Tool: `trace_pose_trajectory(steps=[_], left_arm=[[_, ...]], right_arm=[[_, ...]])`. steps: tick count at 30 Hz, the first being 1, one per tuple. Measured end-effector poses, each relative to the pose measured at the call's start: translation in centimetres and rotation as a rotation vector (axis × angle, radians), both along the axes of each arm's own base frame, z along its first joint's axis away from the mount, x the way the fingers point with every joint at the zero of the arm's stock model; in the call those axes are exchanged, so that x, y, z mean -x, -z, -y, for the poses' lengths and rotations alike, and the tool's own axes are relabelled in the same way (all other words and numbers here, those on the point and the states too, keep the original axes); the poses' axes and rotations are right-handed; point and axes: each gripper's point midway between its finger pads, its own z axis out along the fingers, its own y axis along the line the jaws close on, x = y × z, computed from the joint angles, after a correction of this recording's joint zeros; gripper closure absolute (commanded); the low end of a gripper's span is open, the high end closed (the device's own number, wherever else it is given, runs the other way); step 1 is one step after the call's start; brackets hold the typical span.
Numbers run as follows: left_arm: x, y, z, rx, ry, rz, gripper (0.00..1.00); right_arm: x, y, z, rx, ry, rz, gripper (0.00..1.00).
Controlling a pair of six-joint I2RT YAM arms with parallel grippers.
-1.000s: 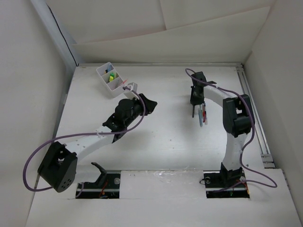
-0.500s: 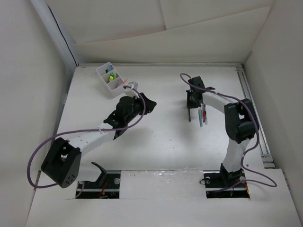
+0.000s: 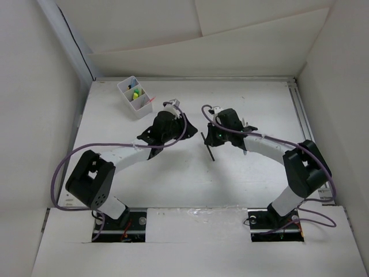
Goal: Sort the stationery into containers
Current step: Pick up the pen from the center of the board.
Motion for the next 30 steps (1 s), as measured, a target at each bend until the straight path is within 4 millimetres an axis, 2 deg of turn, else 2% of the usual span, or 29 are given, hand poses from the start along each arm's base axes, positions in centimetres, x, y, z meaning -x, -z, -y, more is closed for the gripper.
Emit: trace_pose_trajectory(steps=[4, 11, 16, 22, 25, 30], left_arm=[[0.3, 1.6, -0.1, -0.018, -0.007, -0.059, 0.68], [0.0, 2.2, 0.0, -0.007, -0.036, -0.100, 0.66], [-0.5, 4.3, 0.9, -0.017, -0.027, -0.159, 0.66], [-0.5, 4.4, 1.2, 0.001, -0.028, -0.173, 0.67], [-0.5, 4.3, 1.3, 0.008, -0.027, -0.172, 0.72], [-0.4, 4.4, 1.6, 0.021, -0.018, -0.181, 0.92]], right_arm=[[0.9, 0.2, -1.3, -0.023, -0.046, 0.007, 1.00], [1.7, -0.9, -2.9, -0.045, -0.090, 0.045, 1.00], [1.7, -2.4, -3.2, -0.069, -0.097, 0.081, 1.00], [2.1, -2.2, -3.2, -0.066, -0.105, 0.083, 1.00], [2.2, -2.3, -3.4, -0.066, -0.112, 0.084, 1.00], [2.4, -2.3, -3.7, -0.067, -0.120, 0.089, 1.00]])
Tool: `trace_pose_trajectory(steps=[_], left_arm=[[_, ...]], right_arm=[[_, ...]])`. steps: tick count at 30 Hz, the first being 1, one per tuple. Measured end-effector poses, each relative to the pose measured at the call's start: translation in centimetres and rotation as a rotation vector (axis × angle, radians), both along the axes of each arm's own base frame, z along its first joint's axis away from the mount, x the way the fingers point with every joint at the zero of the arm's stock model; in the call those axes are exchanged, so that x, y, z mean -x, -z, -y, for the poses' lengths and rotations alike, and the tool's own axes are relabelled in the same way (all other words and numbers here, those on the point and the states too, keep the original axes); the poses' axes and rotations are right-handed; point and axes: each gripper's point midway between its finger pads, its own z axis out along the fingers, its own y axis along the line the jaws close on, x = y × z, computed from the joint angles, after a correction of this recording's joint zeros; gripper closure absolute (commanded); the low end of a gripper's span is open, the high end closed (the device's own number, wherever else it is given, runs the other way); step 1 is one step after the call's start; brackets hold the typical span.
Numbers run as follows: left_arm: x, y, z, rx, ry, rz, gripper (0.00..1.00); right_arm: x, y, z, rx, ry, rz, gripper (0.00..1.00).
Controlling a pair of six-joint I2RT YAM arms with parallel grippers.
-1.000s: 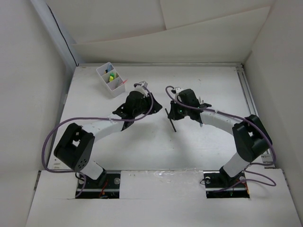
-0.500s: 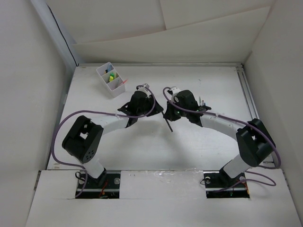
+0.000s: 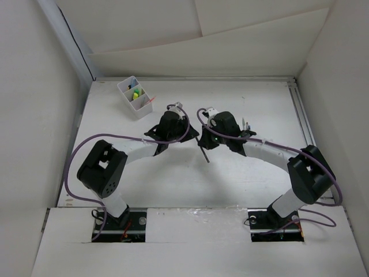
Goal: Sort the stationery into containers
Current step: Pick up the pen from the center of the board, then place the pen in the storage box.
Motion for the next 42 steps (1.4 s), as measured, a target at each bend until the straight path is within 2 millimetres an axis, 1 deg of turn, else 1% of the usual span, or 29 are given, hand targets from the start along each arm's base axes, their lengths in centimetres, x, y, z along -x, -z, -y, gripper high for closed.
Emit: trace_pose_trajectory(steps=[3, 6, 10, 11, 13, 14, 17, 18, 20, 24, 26, 28, 29, 31, 33, 37, 39, 40, 42], left_arm=[[0.0, -0.4, 0.3, 0.020, 0.004, 0.001, 1.00], [0.0, -0.5, 0.3, 0.025, 0.000, 0.000, 1.00], [-0.2, -0.8, 0.3, 0.028, -0.004, 0.007, 1.00], [-0.2, -1.0, 0.4, 0.029, -0.005, 0.011, 1.00], [-0.1, -1.3, 0.3, 0.027, -0.006, 0.019, 1.00], [-0.2, -1.3, 0.2, 0.021, -0.010, 0.020, 1.00], [-1.1, -1.2, -0.8, -0.002, -0.041, 0.022, 1.00], [-1.5, -1.3, -1.1, -0.007, -0.055, 0.024, 1.00], [-2.4, -1.7, -1.9, -0.014, -0.085, 0.032, 1.00], [-4.9, -3.5, -3.4, -0.003, -0.148, 0.067, 1.00], [-6.3, -4.2, -4.8, 0.003, -0.196, 0.082, 1.00], [-7.9, -4.9, -6.6, -0.004, -0.260, 0.093, 1.00], [-8.6, -5.4, -7.5, -0.010, -0.292, 0.097, 1.00], [-10.4, -7.1, -9.2, -0.019, -0.363, 0.123, 1.00], [-12.1, -9.7, -10.5, -0.022, -0.424, 0.166, 1.00], [-16.1, -16.5, -13.6, -0.051, -0.566, 0.284, 1.00], [-18.0, -19.0, -15.7, -0.072, -0.639, 0.334, 1.00], [-18.7, -19.7, -17.1, -0.091, -0.676, 0.347, 1.00], [-19.7, -19.9, -20.3, -0.145, -0.756, 0.352, 1.00]], right_arm=[[0.1, 0.1, 0.0, 0.003, 0.001, -0.002, 1.00], [0.1, 0.0, 0.1, 0.002, 0.004, 0.002, 1.00], [0.0, -0.4, 0.2, -0.001, 0.009, 0.010, 0.80], [0.0, -0.5, 0.2, -0.003, 0.011, 0.014, 0.72], [0.1, -0.9, 0.4, -0.009, 0.013, 0.024, 0.64], [0.3, -1.3, 0.5, -0.013, 0.014, 0.031, 0.57], [0.4, -2.8, 1.0, -0.036, 0.021, 0.065, 0.51], [0.5, -3.4, 1.1, -0.045, 0.022, 0.078, 0.46], [0.6, -4.4, 1.4, -0.064, 0.027, 0.103, 0.46], [0.7, -5.9, 2.0, -0.091, 0.042, 0.139, 0.46], [0.5, -6.4, 2.6, -0.097, 0.068, 0.153, 0.46], [0.4, -6.8, 3.3, -0.103, 0.097, 0.165, 0.46], [0.2, -7.0, 3.7, -0.107, 0.116, 0.168, 0.46], [-0.2, -7.1, 4.6, -0.112, 0.151, 0.173, 0.46], [-0.4, -7.1, 5.3, -0.113, 0.182, 0.172, 0.46], [-0.6, -6.8, 6.1, -0.114, 0.215, 0.165, 0.48], [-0.5, -6.9, 6.2, -0.117, 0.220, 0.164, 0.48], [-0.5, -7.0, 6.2, -0.120, 0.222, 0.165, 0.48], [-0.4, -7.2, 6.4, -0.124, 0.225, 0.171, 0.48]])
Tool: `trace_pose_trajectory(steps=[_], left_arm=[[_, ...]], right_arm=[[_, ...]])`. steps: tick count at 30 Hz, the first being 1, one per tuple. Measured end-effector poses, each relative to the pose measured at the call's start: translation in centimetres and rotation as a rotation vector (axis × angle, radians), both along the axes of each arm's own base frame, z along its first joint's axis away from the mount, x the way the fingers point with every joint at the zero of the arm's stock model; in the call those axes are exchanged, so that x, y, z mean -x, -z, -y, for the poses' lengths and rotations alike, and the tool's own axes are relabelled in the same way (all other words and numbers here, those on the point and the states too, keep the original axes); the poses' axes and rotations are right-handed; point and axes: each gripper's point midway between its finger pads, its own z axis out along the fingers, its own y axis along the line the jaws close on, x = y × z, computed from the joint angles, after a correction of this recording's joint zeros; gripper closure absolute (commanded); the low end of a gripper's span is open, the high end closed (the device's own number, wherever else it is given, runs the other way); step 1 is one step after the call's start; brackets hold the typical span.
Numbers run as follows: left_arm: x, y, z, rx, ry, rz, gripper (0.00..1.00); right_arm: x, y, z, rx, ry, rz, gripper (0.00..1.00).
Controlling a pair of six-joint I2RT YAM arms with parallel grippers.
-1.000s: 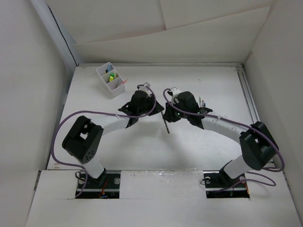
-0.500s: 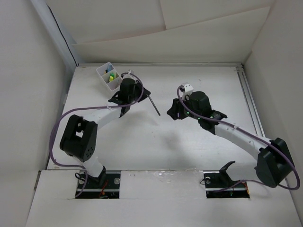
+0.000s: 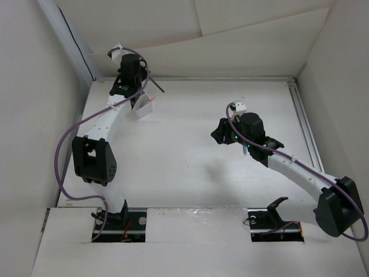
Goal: Sort the stationery into containers
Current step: Place the pen in the storage box.
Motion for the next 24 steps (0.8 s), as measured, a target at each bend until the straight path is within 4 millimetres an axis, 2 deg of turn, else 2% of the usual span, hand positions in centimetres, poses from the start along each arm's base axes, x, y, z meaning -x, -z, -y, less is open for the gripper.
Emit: trace_pose_trajectory(steps=[2, 5, 7, 10, 19, 24], left_arm=[[-0.9, 1.3, -4.2, -0.060, -0.111, -0.044, 1.00], [-1.0, 3.4, -7.9, -0.137, -0.215, -0.111, 1.00], [-0.9, 4.8, -9.6, -0.199, -0.266, -0.157, 1.00], [-0.7, 5.7, -10.3, -0.274, -0.293, -0.190, 1.00], [-1.3, 4.8, -11.2, -0.380, -0.342, -0.154, 1.00], [-1.9, 7.1, -11.4, -0.412, -0.346, -0.173, 1.00]], right_arm=[[0.0, -0.4, 0.0, -0.007, 0.001, 0.010, 0.48], [0.1, -0.7, 0.0, -0.013, 0.000, 0.017, 0.49], [0.1, -0.7, 0.0, -0.013, 0.001, 0.017, 0.49], [0.1, -0.8, -0.1, -0.017, -0.003, 0.019, 0.49], [0.2, -0.9, -0.2, -0.021, -0.012, 0.018, 0.50], [0.0, -1.1, -0.3, -0.028, -0.011, 0.031, 0.50]])
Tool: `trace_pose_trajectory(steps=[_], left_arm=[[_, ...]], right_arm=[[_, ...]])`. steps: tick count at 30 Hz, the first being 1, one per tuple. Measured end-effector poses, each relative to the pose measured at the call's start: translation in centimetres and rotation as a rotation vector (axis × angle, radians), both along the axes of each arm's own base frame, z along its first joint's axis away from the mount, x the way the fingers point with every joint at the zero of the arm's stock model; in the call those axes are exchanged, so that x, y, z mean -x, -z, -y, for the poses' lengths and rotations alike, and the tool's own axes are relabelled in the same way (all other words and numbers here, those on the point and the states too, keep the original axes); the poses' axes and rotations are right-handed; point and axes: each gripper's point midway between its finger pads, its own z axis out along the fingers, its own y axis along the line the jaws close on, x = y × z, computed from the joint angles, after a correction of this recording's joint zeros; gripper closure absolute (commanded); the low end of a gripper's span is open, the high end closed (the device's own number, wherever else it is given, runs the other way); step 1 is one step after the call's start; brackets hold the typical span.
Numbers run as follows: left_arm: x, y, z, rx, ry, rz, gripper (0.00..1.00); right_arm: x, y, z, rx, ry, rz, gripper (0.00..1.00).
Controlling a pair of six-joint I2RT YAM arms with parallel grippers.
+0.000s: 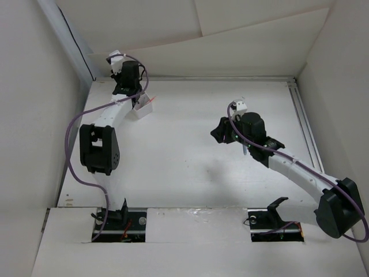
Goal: Sort the stationery into containers
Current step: Place the pen in the storage box.
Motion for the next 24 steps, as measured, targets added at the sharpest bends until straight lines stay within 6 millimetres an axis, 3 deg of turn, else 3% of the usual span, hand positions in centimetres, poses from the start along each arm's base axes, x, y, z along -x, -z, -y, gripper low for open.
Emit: trace_pose_trajectory(steps=[7, 13, 17, 18, 20, 24], left_arm=[[0.0, 3.7, 0.6, -0.031, 0.015, -0.047, 0.99], [-0.2, 4.3, 2.0, -0.046, 0.039, -0.040, 0.79], [-0.4, 4.0, 2.1, -0.041, 0.038, -0.017, 0.64], [-0.4, 4.0, 2.2, -0.039, 0.038, -0.014, 0.60], [-0.3, 4.1, 2.2, -0.034, 0.041, -0.013, 0.58], [0.1, 2.7, 2.6, -0.009, 0.057, 0.018, 0.59]], right_arm=[[-0.1, 0.3, 0.2, 0.003, 0.011, 0.005, 0.51], [0.0, 0.9, 1.1, 0.018, 0.052, 0.006, 0.58], [0.0, 0.0, 2.0, 0.009, 0.100, 0.037, 0.79], [-0.1, -0.3, 2.2, 0.006, 0.113, 0.046, 0.90], [-0.3, -0.7, 2.7, 0.003, 0.144, 0.060, 1.00], [-0.8, -0.8, 3.7, 0.009, 0.215, 0.068, 1.00]])
